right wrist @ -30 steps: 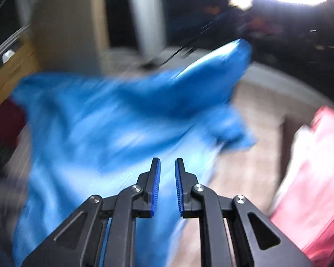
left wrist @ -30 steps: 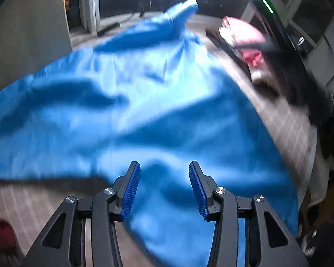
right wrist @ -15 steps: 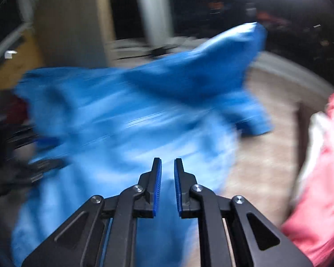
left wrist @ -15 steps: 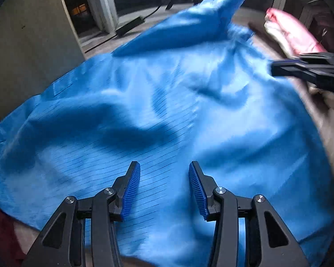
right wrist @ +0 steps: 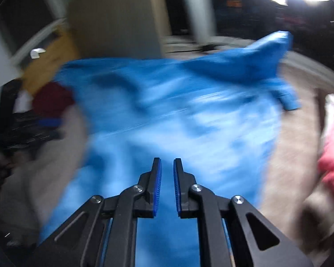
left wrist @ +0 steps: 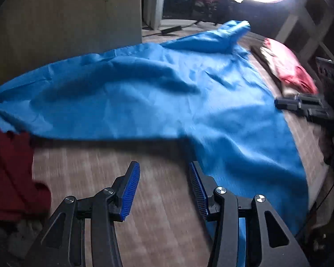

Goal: Fold clothes

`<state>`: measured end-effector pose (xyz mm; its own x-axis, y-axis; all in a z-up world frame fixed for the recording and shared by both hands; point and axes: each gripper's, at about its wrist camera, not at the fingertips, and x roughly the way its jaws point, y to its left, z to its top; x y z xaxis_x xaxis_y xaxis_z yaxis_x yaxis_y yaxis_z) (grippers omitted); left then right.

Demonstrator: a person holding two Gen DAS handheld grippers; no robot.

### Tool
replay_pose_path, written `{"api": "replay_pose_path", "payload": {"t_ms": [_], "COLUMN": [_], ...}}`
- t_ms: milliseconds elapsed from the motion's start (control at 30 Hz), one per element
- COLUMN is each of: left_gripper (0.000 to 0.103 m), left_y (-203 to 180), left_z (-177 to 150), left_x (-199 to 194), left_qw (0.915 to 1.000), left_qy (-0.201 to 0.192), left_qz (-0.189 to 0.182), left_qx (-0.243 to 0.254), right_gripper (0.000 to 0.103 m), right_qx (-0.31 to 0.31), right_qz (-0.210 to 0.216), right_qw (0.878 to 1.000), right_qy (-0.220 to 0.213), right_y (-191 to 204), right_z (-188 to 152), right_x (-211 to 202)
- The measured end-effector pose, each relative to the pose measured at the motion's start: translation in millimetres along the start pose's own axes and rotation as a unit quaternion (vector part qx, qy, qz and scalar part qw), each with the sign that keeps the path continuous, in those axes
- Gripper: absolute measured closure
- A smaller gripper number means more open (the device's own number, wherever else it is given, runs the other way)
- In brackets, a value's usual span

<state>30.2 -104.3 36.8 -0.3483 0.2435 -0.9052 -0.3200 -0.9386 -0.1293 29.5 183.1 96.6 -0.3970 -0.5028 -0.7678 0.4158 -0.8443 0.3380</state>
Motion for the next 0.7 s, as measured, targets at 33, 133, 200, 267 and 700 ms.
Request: {"api": "replay_pose_path", "payload": {"t_ms": [33, 133, 200, 267, 700], "left_gripper": [0.058, 0.058, 0.058, 0.058, 0.044], "left_y": [4, 15, 27, 44, 276], "left_z": [-4, -9, -10, -9, 14], "left_x": [-3, -5, -4, -3, -133], "left_qw": [1.0000, 0.9999, 0.9997, 0.9995, 0.9912], "left_qy": [0.001, 0.003, 0.004, 0.006, -0.094], "left_qz": [0.002, 0.000, -0.009, -0.016, 0.087], "left_qx": [0.002, 0.016, 0.021, 0.026, -0.032], "right_gripper": [0.092, 0.092, 0.092, 0.092, 0.091], "right_qx": [-0.001, -0.004, -0.002, 0.004, 0.038], "right_qz": [0.023, 0.054, 0.032, 0.033, -0.058], "right_qw": [1.000, 0.998, 0.999, 0.998, 0.995], "right_qy": [0.005, 0.026, 0.041, 0.057, 0.068], "right_y": [22, 71, 98, 119, 198], "right_z": [-10, -37, -56, -73, -77], "right_x": [3, 23, 47, 66, 42]}}
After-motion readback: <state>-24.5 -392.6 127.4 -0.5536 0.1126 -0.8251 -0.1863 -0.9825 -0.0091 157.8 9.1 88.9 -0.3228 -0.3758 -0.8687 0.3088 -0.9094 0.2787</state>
